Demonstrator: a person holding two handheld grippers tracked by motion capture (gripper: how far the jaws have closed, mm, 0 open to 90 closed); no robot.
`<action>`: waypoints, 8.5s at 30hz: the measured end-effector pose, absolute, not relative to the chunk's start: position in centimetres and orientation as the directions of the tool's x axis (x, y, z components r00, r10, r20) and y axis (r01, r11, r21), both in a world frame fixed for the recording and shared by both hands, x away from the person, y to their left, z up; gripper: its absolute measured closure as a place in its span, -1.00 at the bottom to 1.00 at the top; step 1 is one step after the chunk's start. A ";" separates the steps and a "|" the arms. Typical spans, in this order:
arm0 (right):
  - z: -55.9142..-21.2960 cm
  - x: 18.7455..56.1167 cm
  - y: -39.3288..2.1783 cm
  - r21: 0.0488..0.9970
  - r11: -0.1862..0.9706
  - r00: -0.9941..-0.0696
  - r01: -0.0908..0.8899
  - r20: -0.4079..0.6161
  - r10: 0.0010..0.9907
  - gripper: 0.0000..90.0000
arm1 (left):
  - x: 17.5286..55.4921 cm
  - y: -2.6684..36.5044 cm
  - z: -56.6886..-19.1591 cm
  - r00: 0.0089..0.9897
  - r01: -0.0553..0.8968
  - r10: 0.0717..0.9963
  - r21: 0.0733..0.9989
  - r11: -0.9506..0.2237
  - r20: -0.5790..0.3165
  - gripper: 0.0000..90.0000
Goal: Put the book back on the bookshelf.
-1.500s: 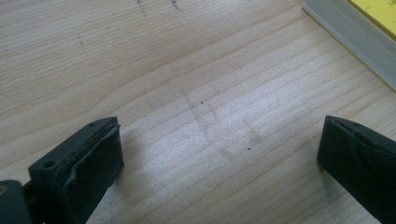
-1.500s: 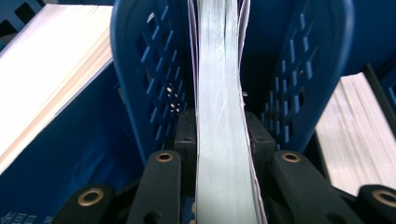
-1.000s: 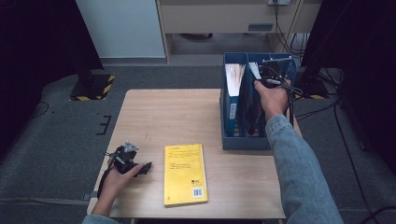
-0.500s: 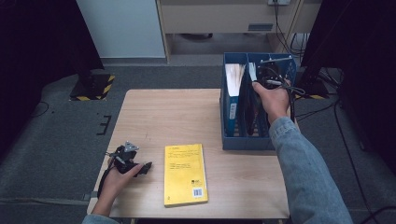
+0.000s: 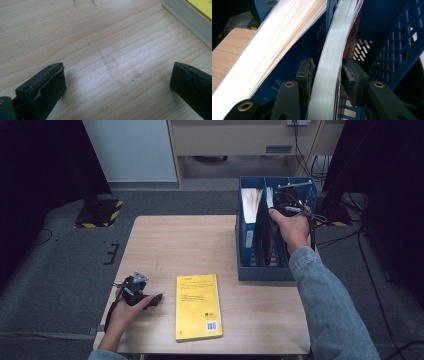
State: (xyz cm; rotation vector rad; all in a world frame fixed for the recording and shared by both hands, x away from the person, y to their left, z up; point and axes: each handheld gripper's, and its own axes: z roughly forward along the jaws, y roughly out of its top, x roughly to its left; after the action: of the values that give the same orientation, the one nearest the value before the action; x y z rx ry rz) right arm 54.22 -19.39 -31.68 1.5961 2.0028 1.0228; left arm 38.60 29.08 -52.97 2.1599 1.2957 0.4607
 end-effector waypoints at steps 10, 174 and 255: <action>-31.7 53.8 -20.1 0.739 0.085 -0.293 0.669 0.157 0.943 0.16 | 38.6 29.1 -53.0 0.470 0.685 0.883 0.631 -0.365 0.001 -1.00; -51.9 33.7 -6.4 0.650 0.515 -0.785 0.559 0.214 0.582 -0.28 | 34.5 21.9 -51.2 0.661 0.604 0.738 0.680 -0.415 -0.137 -0.40; -52.8 34.0 -6.3 0.696 0.440 -0.763 0.568 0.244 0.599 -0.39 | 36.9 20.2 -50.9 0.713 0.620 0.642 0.682 -0.388 -0.282 -0.09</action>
State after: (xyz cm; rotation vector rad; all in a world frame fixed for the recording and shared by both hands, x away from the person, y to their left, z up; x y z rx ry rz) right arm 33.96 -6.26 -52.84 1.0675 2.6331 1.2488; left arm 36.91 20.19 -50.88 2.1039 0.9568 0.0359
